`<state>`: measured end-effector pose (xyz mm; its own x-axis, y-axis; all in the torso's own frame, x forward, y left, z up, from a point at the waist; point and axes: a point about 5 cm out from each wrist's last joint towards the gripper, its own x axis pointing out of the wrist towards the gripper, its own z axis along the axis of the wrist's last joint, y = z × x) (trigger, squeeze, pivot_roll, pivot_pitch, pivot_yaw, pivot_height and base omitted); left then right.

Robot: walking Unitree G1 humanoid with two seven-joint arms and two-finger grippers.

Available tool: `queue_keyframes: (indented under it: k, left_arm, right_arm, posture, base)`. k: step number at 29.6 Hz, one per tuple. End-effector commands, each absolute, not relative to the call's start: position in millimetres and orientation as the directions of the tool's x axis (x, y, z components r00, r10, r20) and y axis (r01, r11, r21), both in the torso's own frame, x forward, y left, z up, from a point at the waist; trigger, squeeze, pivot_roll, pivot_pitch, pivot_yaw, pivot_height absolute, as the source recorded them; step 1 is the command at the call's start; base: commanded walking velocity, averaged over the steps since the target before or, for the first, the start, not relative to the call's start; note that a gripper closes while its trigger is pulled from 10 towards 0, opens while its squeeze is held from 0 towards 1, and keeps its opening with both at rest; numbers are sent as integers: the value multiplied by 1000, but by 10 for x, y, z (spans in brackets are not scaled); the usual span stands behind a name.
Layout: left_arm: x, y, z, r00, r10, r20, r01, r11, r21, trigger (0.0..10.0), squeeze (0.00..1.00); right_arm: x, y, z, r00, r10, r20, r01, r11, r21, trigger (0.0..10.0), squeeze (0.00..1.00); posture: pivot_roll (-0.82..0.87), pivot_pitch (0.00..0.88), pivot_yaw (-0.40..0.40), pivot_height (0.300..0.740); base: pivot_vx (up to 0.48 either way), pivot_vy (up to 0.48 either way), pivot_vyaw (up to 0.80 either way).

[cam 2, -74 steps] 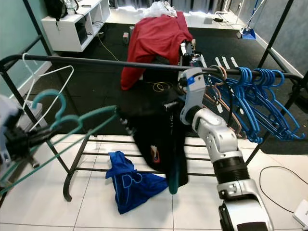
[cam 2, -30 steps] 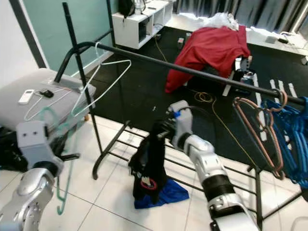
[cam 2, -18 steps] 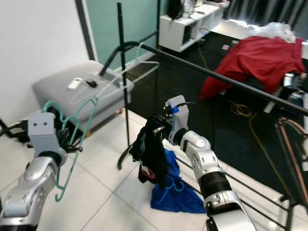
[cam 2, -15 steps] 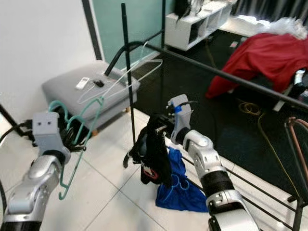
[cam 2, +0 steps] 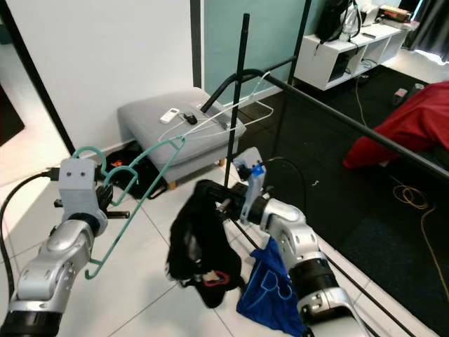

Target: Hang hanger

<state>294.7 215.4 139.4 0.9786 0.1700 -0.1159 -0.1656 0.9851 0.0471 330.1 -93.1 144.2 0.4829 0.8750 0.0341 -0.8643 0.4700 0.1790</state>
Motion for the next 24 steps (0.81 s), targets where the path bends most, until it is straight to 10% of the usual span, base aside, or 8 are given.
queue_keyframes:
  k: [1,15,19,21,24]
  left_arm:
    - [2911,2250,1270,962,212,-174,-203,977,69,10000,0]
    - [2917,2253,1261,963,196,-186,-189,980,57,10000,0]
    - [2915,2249,1255,964,189,-188,-182,982,53,10000,0]
    - [2910,2225,1244,968,158,-194,-154,987,40,10000,0]
    - [2904,2202,1233,973,123,-197,-121,992,24,10000,0]
  right_arm:
    - [3268,-936,1476,456,889,50,-880,442,172,10000,0]
    - [3193,-907,1470,381,923,45,-913,369,175,10000,0]
    - [3302,-972,1493,504,862,51,-855,489,174,10000,0]
    - [3594,-1328,1628,822,561,97,-569,801,185,10000,0]
    - [3723,-1754,1705,968,229,100,-246,943,225,10000,0]
  posture:
    - [60,51,-80,740]
    - [58,59,-82,740]
    - [53,55,-77,740]
    - [50,50,-73,740]
    - [41,46,-65,740]
  base:
    - [0,0,794]
    - [0,0,794]
    - [0,0,791]
    - [0,0,781]
    - [0,0,775]
